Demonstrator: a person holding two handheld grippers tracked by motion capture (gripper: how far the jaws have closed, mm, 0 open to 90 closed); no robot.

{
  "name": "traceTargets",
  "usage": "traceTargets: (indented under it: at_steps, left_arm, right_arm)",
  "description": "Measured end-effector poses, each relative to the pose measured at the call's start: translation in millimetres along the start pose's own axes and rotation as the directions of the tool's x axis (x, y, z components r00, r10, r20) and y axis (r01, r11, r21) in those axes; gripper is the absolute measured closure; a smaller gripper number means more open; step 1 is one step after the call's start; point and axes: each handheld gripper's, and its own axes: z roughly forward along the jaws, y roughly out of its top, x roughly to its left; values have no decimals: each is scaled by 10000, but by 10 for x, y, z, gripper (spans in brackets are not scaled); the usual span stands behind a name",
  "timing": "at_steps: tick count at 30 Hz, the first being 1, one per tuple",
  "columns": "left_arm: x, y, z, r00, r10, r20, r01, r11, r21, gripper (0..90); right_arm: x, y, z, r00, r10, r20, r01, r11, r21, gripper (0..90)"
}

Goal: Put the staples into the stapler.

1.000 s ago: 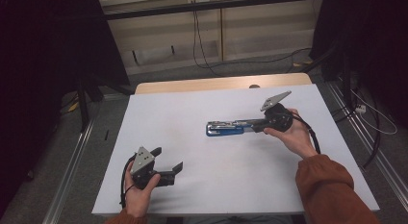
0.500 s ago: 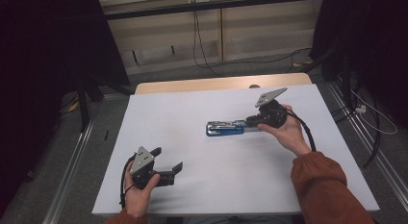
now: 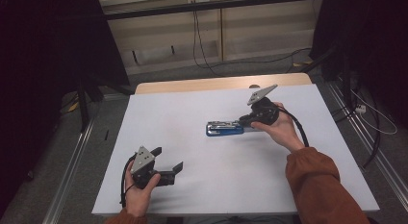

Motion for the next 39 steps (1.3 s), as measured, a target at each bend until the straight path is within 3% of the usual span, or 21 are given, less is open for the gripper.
traceTargets:
  at_steps: [12, 16, 21, 25, 39]
  left_arm:
    - [9, -3, 1, 10000, 5, -9, -5, 10000, 48, 48]
    - [3, -3, 0, 10000, -45, 19, 45, 10000, 6, 48]
    - [18, -3, -8, 9999, -53, -119, 53, 10000, -3, 45]
    - [13, -2, -4, 9999, -41, -122, 41, 10000, -17, 45]
    - [7, -4, -15, 10000, -58, -67, 58, 10000, 7, 45]
  right_arm:
    - [27, 159, 119, 9990, -438, -78, 435, 9984, -364, 793]
    - [-11, 199, 164, 9994, -338, -27, 336, 9986, -401, 793]
    - [-12, 275, 216, 9989, -448, -113, 445, 9985, -311, 793]
    - [-25, 307, 300, 9976, -531, -438, 528, 9986, -71, 793]
    - [-58, 428, 551, 9969, -647, -459, 672, 9961, 568, 793]
